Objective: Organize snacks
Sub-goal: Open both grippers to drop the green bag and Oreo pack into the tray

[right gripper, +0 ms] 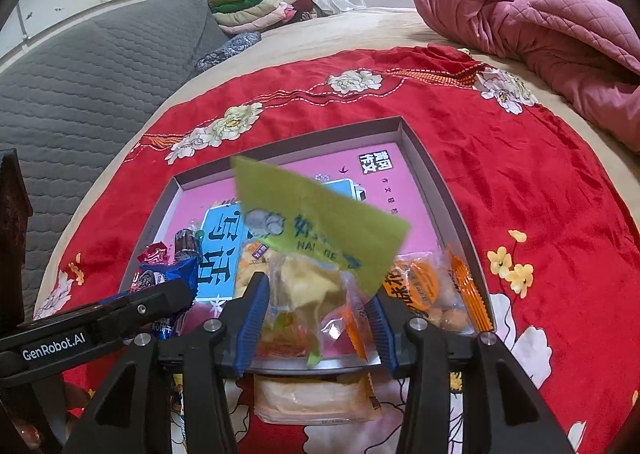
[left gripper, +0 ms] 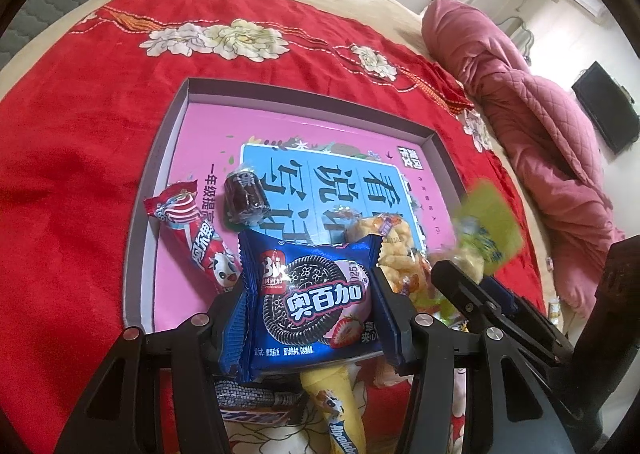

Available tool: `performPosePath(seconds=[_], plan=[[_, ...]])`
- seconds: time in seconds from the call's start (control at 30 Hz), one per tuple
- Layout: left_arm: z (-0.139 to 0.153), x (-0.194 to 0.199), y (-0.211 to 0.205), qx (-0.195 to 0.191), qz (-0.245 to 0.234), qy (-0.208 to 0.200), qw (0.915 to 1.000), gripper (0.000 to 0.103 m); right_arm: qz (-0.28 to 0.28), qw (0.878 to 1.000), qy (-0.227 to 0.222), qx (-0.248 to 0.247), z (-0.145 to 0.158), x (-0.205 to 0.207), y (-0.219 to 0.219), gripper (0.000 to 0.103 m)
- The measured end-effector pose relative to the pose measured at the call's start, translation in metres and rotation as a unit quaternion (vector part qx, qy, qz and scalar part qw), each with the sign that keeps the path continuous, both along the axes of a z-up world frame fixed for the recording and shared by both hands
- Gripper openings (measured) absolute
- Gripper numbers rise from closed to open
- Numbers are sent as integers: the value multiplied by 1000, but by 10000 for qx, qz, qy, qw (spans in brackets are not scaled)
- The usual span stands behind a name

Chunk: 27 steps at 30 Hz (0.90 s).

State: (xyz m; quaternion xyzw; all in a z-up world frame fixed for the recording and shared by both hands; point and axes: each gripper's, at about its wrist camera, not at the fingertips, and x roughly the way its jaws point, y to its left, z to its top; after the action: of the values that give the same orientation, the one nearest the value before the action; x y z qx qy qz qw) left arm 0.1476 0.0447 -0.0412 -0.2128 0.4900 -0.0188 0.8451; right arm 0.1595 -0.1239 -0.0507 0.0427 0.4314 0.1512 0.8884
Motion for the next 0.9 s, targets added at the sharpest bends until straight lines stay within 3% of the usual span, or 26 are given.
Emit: performPosePath(seconds=[0.77, 0.9], plan=[[-3, 1, 0, 88, -3, 76, 9999, 58, -82, 10000, -37, -23, 4, -3, -2, 48], [-1, 1, 0, 127, -6, 33, 9999, 58, -138, 9999, -46, -27, 5, -3, -5, 57]])
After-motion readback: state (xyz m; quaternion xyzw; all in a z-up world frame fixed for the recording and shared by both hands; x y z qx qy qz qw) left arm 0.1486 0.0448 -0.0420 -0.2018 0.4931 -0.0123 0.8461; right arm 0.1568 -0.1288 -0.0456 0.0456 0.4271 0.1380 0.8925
